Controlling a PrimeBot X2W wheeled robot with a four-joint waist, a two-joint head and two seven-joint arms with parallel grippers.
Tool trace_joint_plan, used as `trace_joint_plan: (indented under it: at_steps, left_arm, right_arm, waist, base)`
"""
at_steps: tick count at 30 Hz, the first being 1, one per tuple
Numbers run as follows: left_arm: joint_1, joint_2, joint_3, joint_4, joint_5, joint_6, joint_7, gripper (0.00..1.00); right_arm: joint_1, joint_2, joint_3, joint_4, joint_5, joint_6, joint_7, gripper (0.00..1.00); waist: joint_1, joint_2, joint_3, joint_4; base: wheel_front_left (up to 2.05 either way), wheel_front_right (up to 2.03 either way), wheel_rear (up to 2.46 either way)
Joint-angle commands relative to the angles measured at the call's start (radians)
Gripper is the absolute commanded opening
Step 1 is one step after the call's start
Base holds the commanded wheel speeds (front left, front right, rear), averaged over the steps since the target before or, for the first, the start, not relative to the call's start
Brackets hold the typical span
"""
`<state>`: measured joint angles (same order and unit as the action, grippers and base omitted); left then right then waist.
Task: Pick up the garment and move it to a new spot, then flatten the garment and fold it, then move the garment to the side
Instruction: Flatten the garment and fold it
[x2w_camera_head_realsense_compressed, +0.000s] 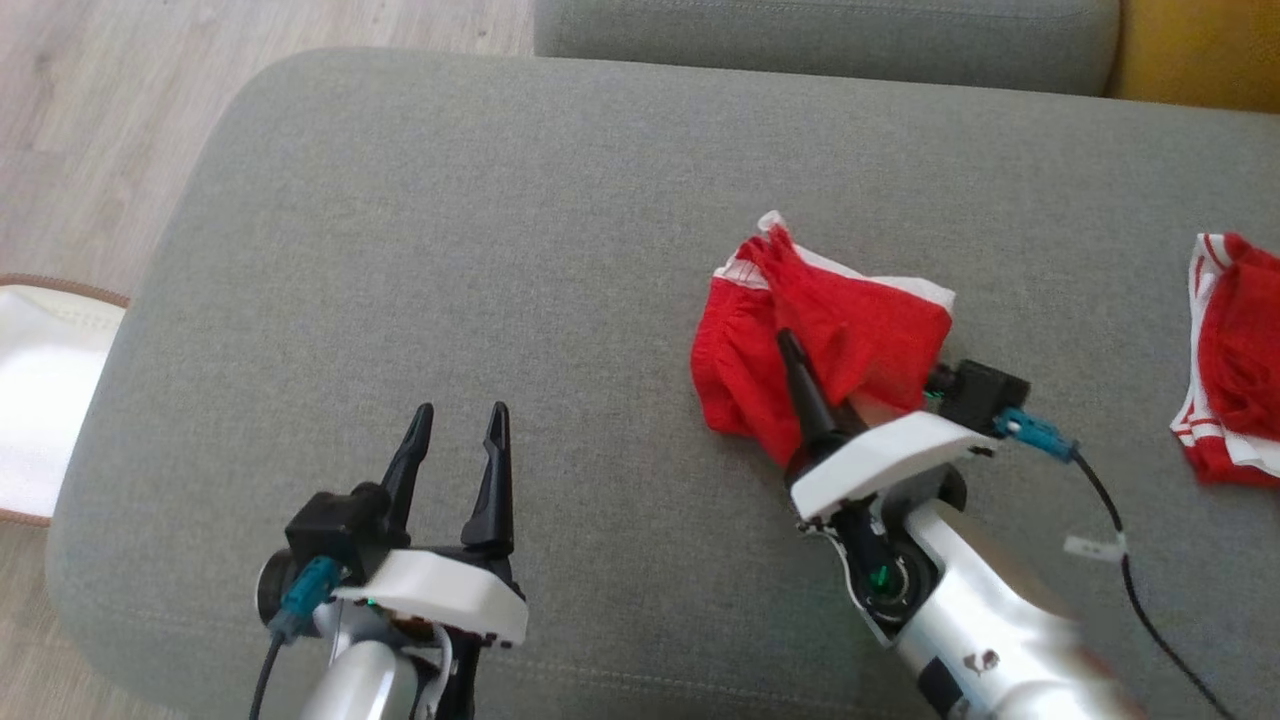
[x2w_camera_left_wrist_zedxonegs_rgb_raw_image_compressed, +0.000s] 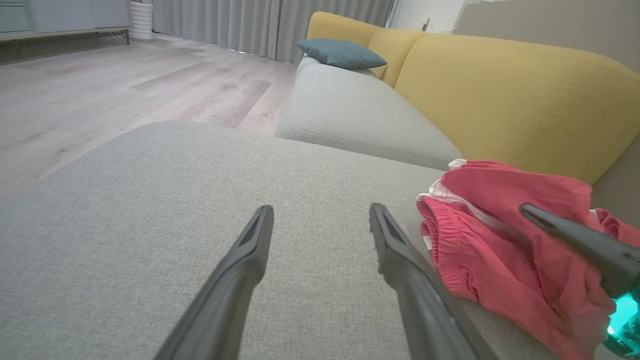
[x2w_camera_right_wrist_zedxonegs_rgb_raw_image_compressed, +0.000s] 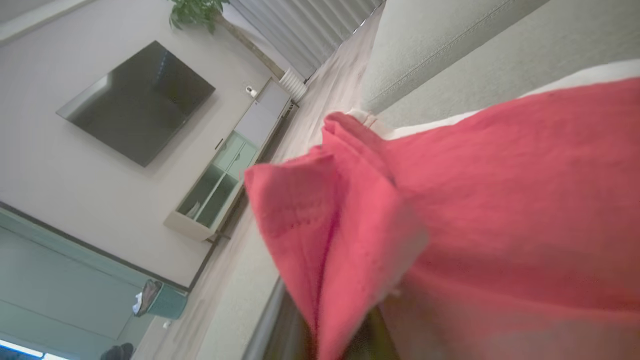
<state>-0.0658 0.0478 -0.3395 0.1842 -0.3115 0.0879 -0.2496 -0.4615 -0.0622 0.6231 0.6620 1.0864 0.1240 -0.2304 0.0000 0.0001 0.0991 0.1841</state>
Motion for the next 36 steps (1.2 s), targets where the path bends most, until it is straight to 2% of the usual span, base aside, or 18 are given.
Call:
trace_joint_plan:
  at_steps: [1,11,17,25,31,33,36]
  left_arm:
    - [-0.031,0.002,0.031,-0.034,-0.006,0.003,-0.012,1.00]
    - [-0.049,0.002,0.012,-0.028,-0.012,0.006,-0.012,1.00]
    - [-0.049,0.002,0.007,-0.025,-0.020,0.012,-0.012,1.00]
    - [-0.040,0.002,0.025,-0.037,-0.022,0.020,-0.012,1.00]
    - [-0.041,0.002,0.049,-0.057,-0.012,0.018,-0.012,1.00]
    - [-0.046,0.002,0.059,-0.067,-0.009,0.017,-0.012,1.00]
    - [-0.055,0.002,0.076,-0.087,-0.003,0.017,-0.012,1.00]
  right_arm:
    - [-0.063,0.012,0.041,-0.011,-0.020,0.007,-0.018,1.00]
    - [-0.131,0.012,0.196,0.090,0.015,0.007,-0.023,1.00]
    - [-0.154,0.012,0.294,0.201,0.068,0.007,0.041,1.00]
    - [-0.192,0.012,0.339,0.232,0.076,0.007,0.008,1.00]
    - [-0.226,-0.004,0.293,0.239,-0.005,0.007,-0.028,1.00]
    - [-0.240,-0.034,0.232,0.227,-0.065,0.007,-0.030,1.00]
    - [-0.232,-0.087,0.080,0.182,-0.242,0.007,-0.031,1.00]
  waist:
    - [0.0000,-0.0001,0.006,0.002]
    - [0.0000,-0.0001,0.021,0.027]
    - [0.0000,-0.0001,0.013,0.047]
    - [0.0000,-0.0001,0.000,0.011]
    - [0.0000,-0.0001,-0.008,-0.062]
    - [0.0000,-0.0001,-0.008,-0.092]
    - [0.0000,-0.0001,-0.008,-0.137]
  base:
    - [0.00,0.00,0.00]
    - [0.00,0.00,0.00]
    - [0.00,0.00,0.00]
    - [0.00,0.00,0.00]
    - [0.00,0.00,0.00]
    - [0.00,0.00,0.00]
    - [0.00,0.00,0.00]
